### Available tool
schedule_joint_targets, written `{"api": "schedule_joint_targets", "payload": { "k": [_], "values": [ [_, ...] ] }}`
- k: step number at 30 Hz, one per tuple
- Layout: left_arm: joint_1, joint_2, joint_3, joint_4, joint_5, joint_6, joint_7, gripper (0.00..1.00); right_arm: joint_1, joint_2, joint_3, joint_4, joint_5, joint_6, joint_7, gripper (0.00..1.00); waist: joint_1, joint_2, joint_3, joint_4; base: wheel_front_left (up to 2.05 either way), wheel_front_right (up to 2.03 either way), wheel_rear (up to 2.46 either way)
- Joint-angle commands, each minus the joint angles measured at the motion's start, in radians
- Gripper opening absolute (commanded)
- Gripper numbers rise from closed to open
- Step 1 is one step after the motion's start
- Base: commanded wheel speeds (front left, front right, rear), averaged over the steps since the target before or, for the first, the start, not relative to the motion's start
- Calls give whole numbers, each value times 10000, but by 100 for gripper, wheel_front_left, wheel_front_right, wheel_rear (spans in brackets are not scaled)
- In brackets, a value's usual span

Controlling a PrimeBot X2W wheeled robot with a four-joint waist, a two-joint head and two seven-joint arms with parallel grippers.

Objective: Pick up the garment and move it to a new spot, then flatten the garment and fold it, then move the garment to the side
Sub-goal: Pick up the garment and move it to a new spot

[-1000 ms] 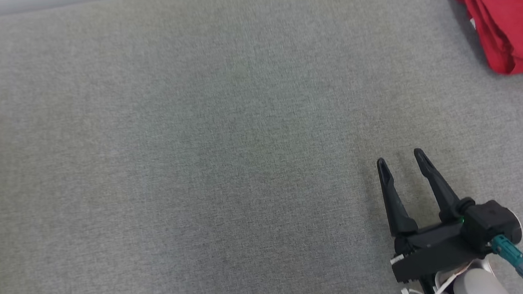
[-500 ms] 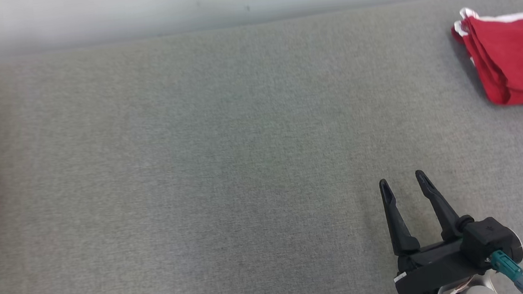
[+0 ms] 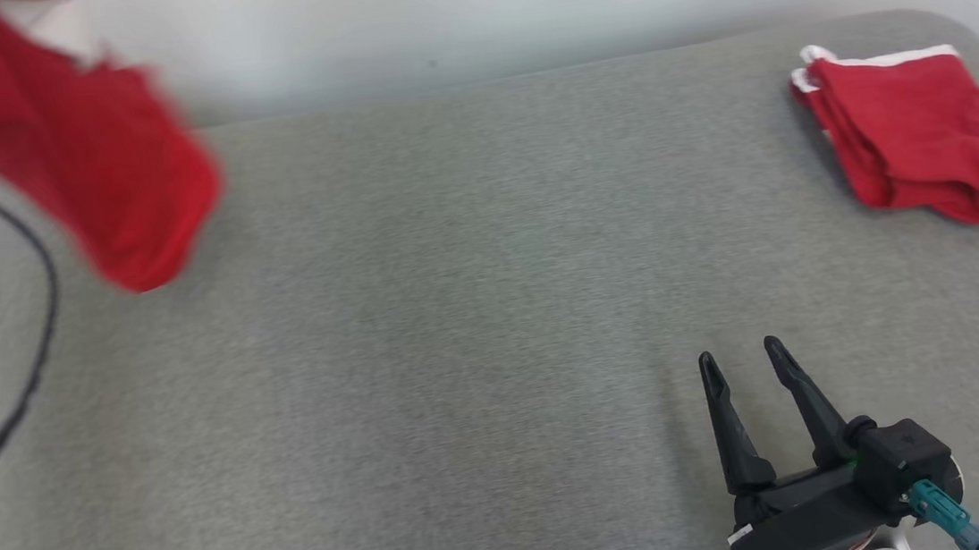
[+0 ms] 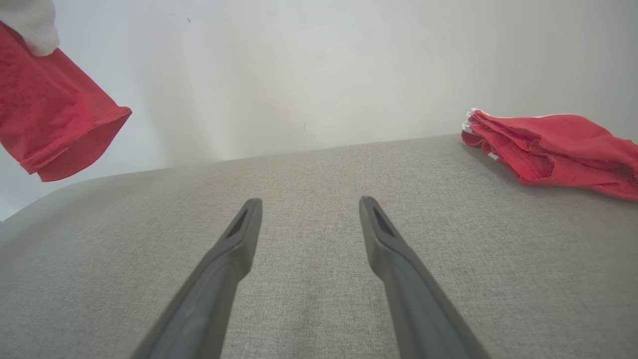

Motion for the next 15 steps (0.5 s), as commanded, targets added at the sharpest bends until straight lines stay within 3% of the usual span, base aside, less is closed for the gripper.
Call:
{"api": "schedule_joint_targets", "payload": {
  "k": [1, 15],
  "values": [
    [35, -137, -66, -293, -53, 17, 52, 0, 82, 8, 19, 32, 57, -25, -21, 100, 1, 1, -82, -362, 0, 0, 0],
    [1273, -1504, -1008, -3553, -553, 593, 915, 0, 244, 8, 140, 170, 472, -25, -21, 100, 1, 1, -237, -2082, 0, 0, 0]
  ]
}}
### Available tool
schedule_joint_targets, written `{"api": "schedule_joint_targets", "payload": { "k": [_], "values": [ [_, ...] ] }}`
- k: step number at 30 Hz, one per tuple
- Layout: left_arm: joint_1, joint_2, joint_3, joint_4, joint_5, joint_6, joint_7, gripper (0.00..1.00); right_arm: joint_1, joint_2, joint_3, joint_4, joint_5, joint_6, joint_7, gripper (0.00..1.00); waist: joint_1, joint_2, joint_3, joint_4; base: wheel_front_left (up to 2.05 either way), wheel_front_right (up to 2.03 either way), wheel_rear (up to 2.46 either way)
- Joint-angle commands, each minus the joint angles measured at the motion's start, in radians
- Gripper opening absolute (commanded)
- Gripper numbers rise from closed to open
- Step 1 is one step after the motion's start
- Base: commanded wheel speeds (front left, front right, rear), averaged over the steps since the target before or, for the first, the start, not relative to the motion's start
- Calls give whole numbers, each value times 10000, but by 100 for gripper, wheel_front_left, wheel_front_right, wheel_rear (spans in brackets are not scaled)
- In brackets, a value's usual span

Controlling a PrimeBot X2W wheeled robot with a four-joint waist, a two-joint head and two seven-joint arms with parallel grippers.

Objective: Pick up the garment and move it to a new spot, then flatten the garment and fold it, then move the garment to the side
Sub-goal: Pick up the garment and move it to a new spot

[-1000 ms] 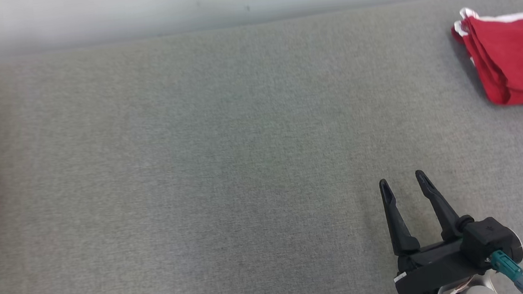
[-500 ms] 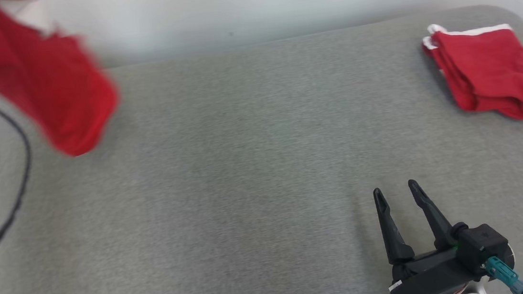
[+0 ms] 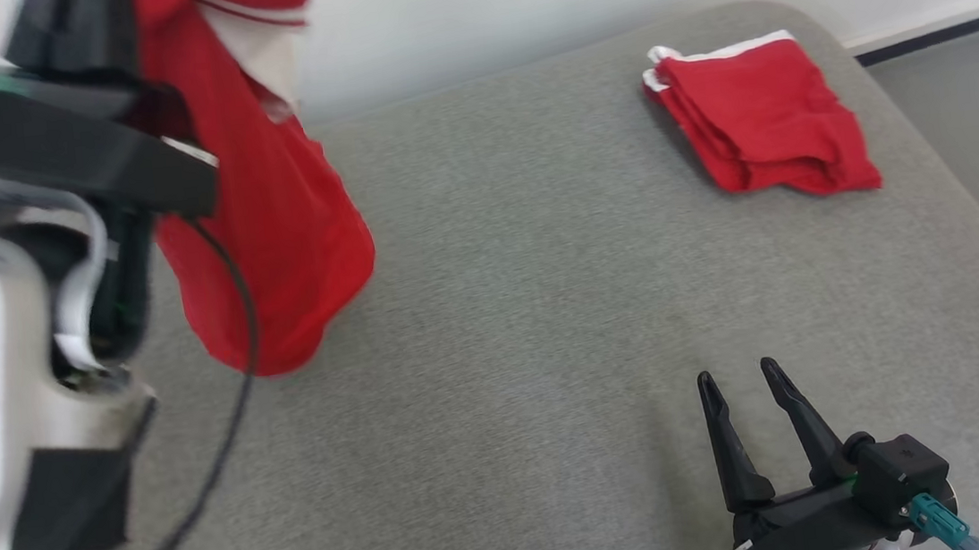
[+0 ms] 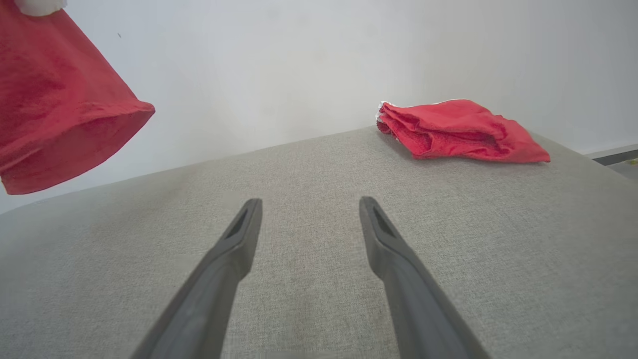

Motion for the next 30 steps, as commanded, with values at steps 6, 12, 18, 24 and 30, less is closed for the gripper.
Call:
{"api": "schedule_joint_targets", "payload": {
  "k": [6, 12, 18, 24, 30],
  "values": [
    [1256, -432, -653, -600, -78, 139, 154, 0, 89, 8, -4, 39, 69, -25, -21, 100, 0, 0, -1, -577, 0, 0, 0],
    [2966, -617, -889, -356, -284, 282, -132, 0, 46, 8, -50, 45, 70, -25, -19, 100, 0, 0, 179, -502, 0, 0, 0],
    [4645, -839, -1197, 674, -431, 185, -712, 0, -27, 8, -31, 149, 89, -25, -21, 100, 0, 0, 370, -256, 0, 0, 0],
    [5362, -1097, -1568, 1826, -292, 80, -1352, 0, -156, 8, -3, 237, 54, -25, -19, 100, 0, 0, 381, -5, 0, 0, 0],
    [5181, -1502, -1967, 3268, -55, -128, -2204, 100, -295, 5, 33, 298, 26, -26, -21, 100, 0, 0, 173, 376, 0, 0, 0]
  ]
}}
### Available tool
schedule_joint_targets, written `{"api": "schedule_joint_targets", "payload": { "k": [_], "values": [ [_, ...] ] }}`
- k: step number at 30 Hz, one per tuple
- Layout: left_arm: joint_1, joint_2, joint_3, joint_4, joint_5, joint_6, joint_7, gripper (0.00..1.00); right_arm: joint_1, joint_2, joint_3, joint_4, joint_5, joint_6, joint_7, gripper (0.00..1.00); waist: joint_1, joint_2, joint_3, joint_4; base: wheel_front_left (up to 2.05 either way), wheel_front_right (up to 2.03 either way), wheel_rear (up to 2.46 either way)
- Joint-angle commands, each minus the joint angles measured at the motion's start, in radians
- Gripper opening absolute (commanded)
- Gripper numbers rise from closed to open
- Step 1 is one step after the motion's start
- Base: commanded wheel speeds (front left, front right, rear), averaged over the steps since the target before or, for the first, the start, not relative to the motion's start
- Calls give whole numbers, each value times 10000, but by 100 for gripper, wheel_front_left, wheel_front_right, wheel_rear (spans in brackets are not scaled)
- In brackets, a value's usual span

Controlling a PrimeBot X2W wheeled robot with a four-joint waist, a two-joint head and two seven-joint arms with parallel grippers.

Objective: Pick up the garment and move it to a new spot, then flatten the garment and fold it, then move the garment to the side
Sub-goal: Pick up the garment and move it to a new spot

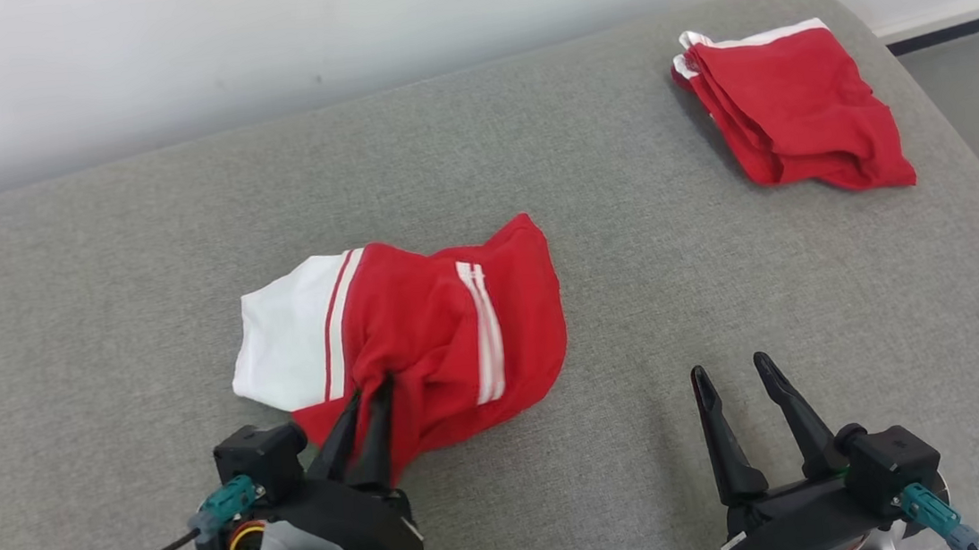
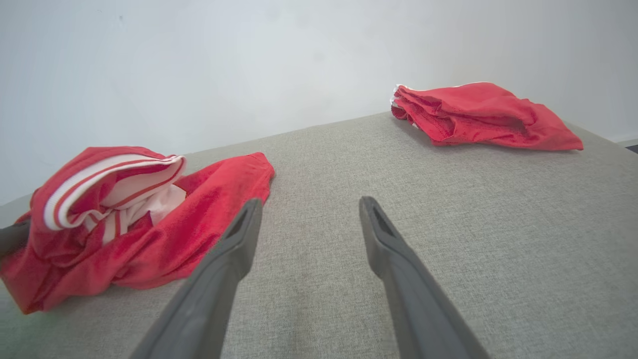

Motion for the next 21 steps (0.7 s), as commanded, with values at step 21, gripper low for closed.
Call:
{"api": "schedule_joint_targets", "payload": {
  "k": [21],
  "values": [
    [876, 1144, 1244, -1585, 1474, 929, -1323, 100, 507, 5, -609, -218, -143, -26, -21, 100, 0, 0, -1047, 1271, 0, 0, 0]
  ]
}}
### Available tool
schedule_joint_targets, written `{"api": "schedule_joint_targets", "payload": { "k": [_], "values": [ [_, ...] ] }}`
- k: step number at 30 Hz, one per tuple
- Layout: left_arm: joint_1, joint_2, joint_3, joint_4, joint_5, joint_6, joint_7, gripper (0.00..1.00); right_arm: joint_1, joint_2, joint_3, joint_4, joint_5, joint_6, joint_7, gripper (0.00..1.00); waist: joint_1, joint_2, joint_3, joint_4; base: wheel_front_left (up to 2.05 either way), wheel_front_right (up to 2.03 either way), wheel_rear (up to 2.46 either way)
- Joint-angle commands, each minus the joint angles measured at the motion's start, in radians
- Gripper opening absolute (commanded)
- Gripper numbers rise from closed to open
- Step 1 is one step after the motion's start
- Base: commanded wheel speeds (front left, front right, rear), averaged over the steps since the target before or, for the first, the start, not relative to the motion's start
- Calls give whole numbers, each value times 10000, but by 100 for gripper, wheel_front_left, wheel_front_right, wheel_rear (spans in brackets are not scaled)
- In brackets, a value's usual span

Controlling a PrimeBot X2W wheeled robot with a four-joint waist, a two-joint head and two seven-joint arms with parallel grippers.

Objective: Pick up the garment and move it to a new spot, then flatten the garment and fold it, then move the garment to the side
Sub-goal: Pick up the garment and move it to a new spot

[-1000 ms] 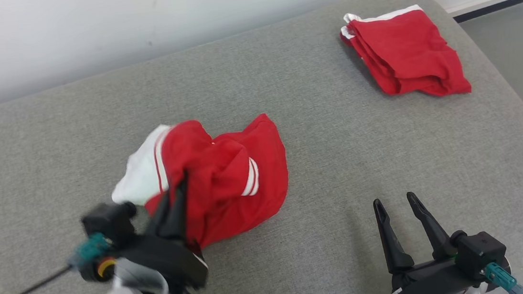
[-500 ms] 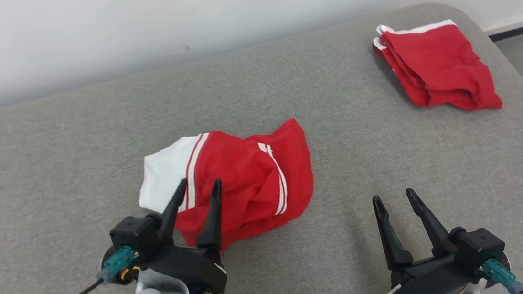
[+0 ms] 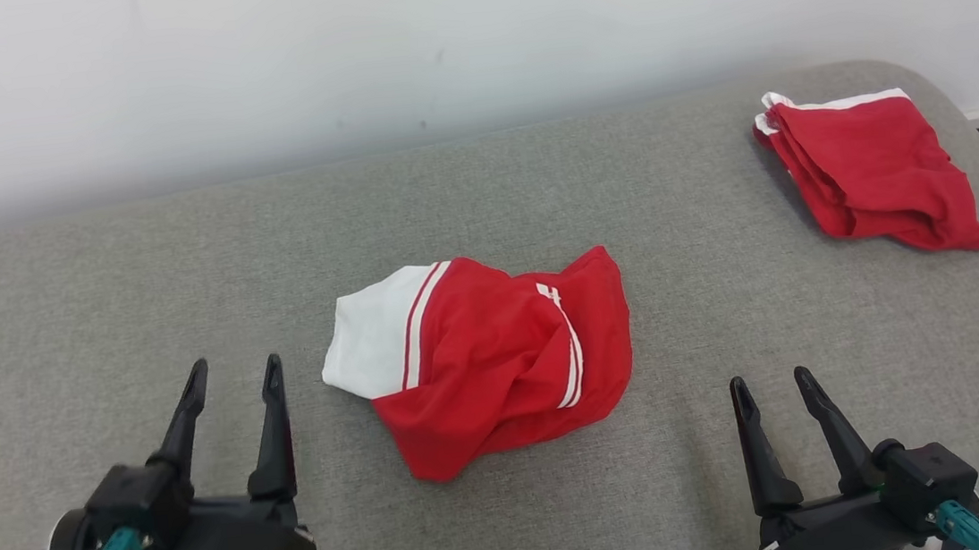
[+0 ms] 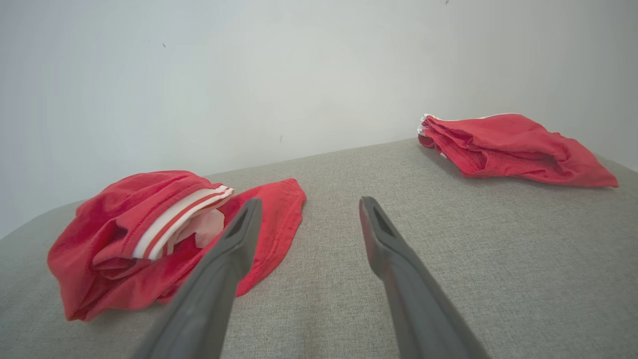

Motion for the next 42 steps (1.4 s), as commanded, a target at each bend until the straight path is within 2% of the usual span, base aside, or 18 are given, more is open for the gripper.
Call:
{"api": "schedule_joint_targets", "payload": {
  "k": [1, 5, 9, 12, 19, 26, 42],
  "values": [
    [406, 31, 204, -305, 270, 96, -44, 100, 91, 8, -70, -50, -41, -26, -21, 100, 1, 0, -68, 135, 0, 0, 0],
    [1317, -45, 818, -908, 871, 179, -49, 100, 185, 7, -158, -91, -24, -26, -21, 100, 1, 0, -71, 237, 0, 0, 0],
    [2220, -488, 1843, -1526, 1276, 186, -52, 100, 239, 7, -205, -118, -31, -26, -21, 100, 1, 0, -128, 343, 0, 0, 0],
    [2823, -994, 2529, -1727, 1465, -99, -42, 100, 300, 10, -230, -117, -77, -26, -21, 100, 1, 0, -206, 448, 0, 0, 0],
    [3586, -1610, 3362, -1652, 2232, -790, -43, 100, 458, 10, -305, -36, -164, -26, -21, 100, 1, 0, -439, 662, 0, 0, 0],
    [4028, -1934, 3675, -1834, 3186, -882, -44, 100, 652, 5, -285, 27, -134, -26, -21, 100, 1, 0, -682, 816, 0, 0, 0],
    [4310, -2100, 3900, -1908, 3182, -834, -43, 100, 805, 7, -145, 76, -114, -26, -21, 100, 1, 0, -791, 887, 0, 0, 0]
  ]
}}
